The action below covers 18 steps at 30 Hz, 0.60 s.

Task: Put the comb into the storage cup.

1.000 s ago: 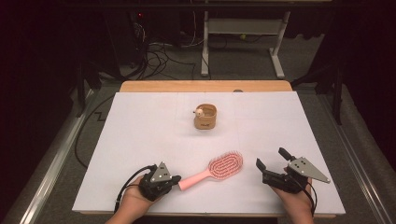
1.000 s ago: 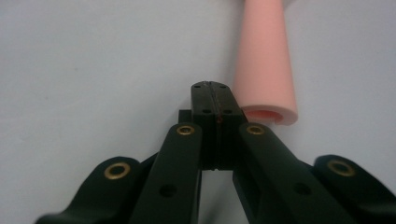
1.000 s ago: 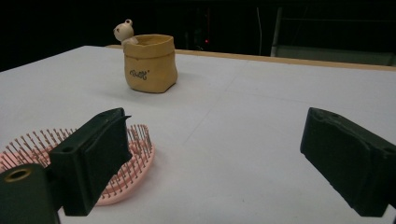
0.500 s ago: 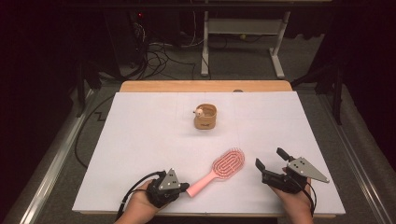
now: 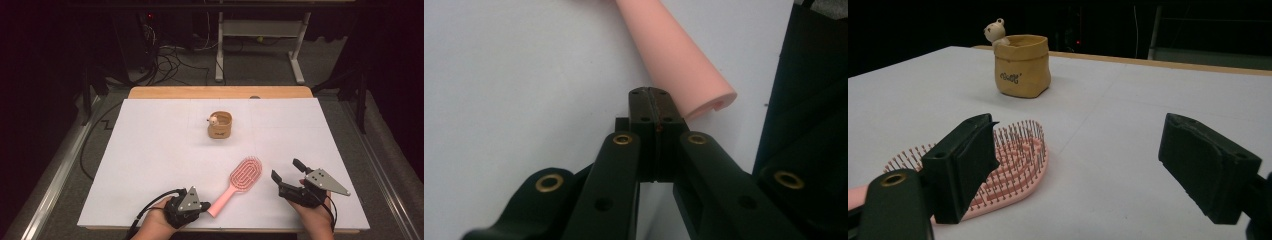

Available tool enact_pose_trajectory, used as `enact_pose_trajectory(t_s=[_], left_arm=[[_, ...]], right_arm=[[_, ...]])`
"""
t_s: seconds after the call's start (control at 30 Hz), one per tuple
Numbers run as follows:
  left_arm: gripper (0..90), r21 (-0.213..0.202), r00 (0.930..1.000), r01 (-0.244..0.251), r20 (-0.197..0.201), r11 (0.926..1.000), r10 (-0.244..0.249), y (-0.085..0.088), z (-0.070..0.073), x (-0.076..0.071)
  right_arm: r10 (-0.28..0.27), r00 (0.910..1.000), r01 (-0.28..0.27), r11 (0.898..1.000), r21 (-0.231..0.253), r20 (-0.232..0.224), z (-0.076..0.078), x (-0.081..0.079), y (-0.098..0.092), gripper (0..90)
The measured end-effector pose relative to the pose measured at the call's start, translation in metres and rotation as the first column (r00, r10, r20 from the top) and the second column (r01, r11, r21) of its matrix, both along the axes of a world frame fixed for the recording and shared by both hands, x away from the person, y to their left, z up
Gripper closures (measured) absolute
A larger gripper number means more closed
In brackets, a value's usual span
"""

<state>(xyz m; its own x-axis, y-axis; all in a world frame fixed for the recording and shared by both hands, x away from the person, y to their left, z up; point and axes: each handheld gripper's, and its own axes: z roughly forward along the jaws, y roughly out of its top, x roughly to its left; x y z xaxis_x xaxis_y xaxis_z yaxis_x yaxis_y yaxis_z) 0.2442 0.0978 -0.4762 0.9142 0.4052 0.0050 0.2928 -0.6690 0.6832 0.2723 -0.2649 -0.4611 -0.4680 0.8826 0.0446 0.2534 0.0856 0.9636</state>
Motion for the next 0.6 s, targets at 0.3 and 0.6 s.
enact_pose_trajectory(t_s=[0.3,0.6], left_arm=[[90.0,-0.027,1.0000,0.000,0.005,0.9996,0.000,0.000,0.002,0.001],[87.8,-0.200,0.9856,-0.168,-0.014,0.9653,0.169,0.045,0.013,0.022]], right_arm=[[0.016,0.9998,-0.016,1.000,0.001,-0.009,0.000,0.000,0.004,17.6],[0.066,0.9975,-0.066,0.998,0.006,-0.025,0.002,-0.002,0.012,28.0]])
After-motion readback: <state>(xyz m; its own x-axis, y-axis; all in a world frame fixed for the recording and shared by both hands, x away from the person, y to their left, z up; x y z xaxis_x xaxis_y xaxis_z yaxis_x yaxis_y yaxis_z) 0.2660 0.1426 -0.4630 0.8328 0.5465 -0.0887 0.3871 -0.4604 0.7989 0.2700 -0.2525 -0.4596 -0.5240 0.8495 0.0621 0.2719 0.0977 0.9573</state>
